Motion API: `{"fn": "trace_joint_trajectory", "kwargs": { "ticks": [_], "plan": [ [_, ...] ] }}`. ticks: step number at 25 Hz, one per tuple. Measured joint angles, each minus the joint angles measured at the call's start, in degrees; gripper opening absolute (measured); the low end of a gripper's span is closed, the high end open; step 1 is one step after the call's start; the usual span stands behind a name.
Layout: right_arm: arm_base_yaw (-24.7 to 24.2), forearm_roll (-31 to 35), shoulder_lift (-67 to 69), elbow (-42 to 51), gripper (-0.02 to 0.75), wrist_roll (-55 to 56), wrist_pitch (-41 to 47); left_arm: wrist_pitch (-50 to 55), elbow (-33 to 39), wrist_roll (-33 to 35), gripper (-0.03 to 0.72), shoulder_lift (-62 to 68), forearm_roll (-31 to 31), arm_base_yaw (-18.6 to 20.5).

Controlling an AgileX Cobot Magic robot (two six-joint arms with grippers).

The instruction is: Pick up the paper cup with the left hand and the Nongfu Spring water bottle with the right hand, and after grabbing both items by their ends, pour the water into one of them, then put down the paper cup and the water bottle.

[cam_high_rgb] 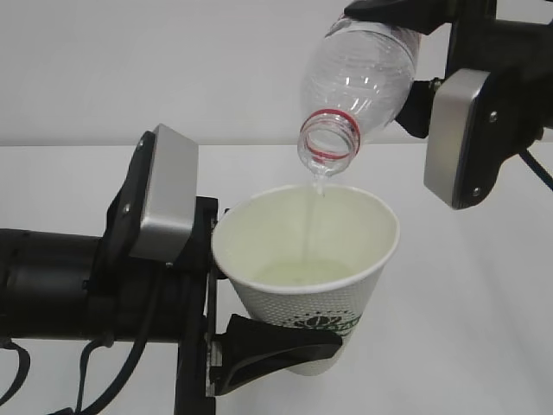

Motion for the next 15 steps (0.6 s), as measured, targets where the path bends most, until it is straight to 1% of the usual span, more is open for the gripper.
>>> {"fn": "trace_joint_trajectory", "kwargs": {
  "ticks": [15],
  "plan": [
    [0.0,0.2,0.0,0.0,0.468,-0.3,0.0,0.0,0.0,0.0,0.491,0.0,0.0,0.0]
  ]
}}
